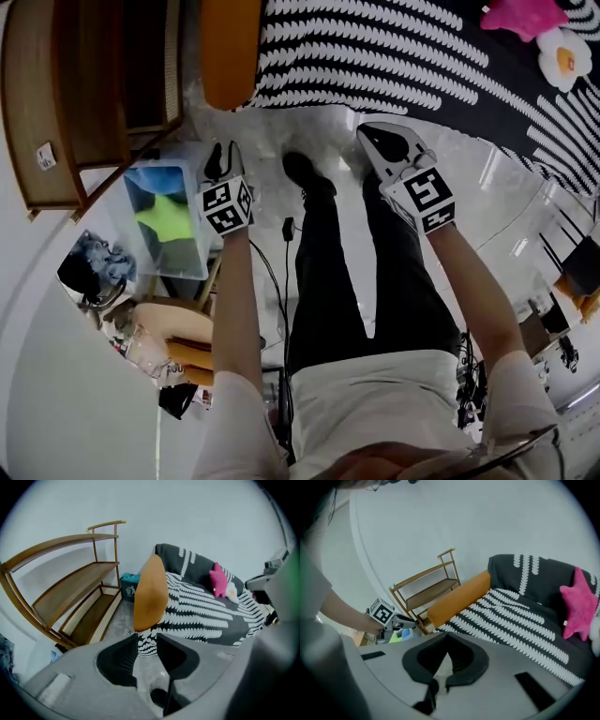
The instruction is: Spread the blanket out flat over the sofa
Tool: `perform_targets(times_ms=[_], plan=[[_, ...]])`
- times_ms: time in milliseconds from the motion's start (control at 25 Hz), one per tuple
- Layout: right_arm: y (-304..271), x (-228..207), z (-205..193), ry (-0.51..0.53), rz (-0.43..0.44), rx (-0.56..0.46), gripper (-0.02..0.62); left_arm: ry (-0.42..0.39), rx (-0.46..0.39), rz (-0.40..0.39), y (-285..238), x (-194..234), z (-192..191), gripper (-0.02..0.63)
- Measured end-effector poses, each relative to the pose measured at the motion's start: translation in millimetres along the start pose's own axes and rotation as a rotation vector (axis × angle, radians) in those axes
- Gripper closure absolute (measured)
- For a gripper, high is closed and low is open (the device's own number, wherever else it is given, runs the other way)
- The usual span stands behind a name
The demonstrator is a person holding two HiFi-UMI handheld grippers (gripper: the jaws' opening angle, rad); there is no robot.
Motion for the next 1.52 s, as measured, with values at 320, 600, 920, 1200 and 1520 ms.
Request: perform_targets(times_ms=[320, 600, 920, 1200, 1520], plan=[[81, 31, 68, 0.038, -0.051, -0.035, 0.592, -0.01, -0.124, -0.077, 116, -28, 95, 0.501], [167, 70, 135, 0.096, -0.088, -0.09, 0.592, -0.049, -0.2, -0.15, 232, -51, 163, 0.535], [268, 114, 192, 0.107, -0.157, -0.181, 0.592, -0.044, -0.274, -0.225, 344, -71, 211, 0.555], [325, 143, 214, 0.127, -0.188, -0.236, 0.592, -0.05, -0.312, -0.307, 411, -88, 227, 0.566], [378, 169, 230, 0.134, -0.194, -0.301, 0.592, -0.132, -0.382, -0.384, 474, -109, 238, 0.574]])
Point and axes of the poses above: the fingertips, and each gripper's own axes: y backward along the fingers, x to its left, z out of its top, the point moved 1 cm from there along y, backward along the fingers, and after that the axes turned 5 degrees about z, right-handed, at the moved point
